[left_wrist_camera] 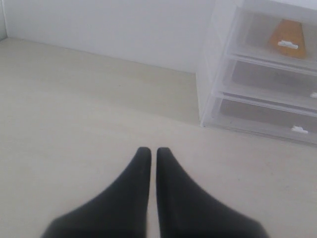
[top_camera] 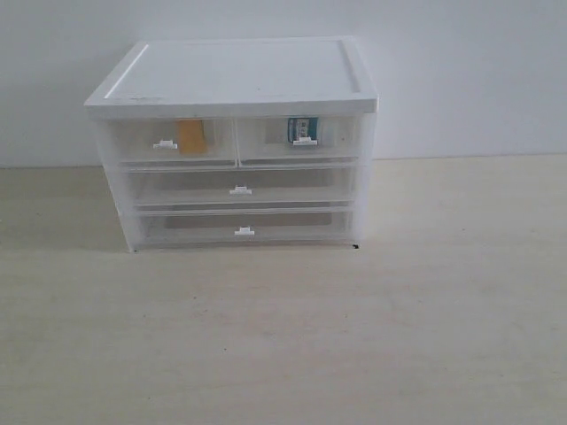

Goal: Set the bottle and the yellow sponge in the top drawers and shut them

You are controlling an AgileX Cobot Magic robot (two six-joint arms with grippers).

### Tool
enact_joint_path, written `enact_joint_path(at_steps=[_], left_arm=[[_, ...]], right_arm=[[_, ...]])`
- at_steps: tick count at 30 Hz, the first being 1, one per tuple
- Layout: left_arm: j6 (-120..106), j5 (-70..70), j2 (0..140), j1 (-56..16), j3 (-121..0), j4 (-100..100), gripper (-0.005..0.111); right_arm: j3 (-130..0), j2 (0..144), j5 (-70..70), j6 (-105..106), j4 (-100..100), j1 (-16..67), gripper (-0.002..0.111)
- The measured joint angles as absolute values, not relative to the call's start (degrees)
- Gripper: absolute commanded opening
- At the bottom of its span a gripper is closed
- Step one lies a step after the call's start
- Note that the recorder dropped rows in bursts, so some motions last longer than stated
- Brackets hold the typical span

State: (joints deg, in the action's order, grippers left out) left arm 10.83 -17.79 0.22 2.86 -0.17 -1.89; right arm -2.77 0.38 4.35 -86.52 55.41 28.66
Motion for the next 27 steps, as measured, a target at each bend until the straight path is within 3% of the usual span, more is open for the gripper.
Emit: enact_joint_path(at_steps=[5, 7, 19, 27], left_arm=[[10.83, -17.79, 0.22, 2.86, -0.17, -1.89, 0.004], [10.83, -17.79, 0.22, 2.86, -0.17, -1.89, 0.004], [10.83, -17.79, 0.22, 2.86, -0.17, -1.89, 0.004], [10.83, -17.79, 0.22, 2.86, -0.17, -1.89, 0.004]], right_arm=[[-2.63, 0.38, 6.85, -32.32, 13.61, 28.66, 0.0], [-2.2, 0.38, 7.59, -23.78, 6.29, 28.66, 0.0], [-0.22, 0.38, 14.69, -18.56, 12.27, 28.27, 0.0], [0.03, 0.38, 20.4, -18.23, 14.45, 22.74, 0.0]])
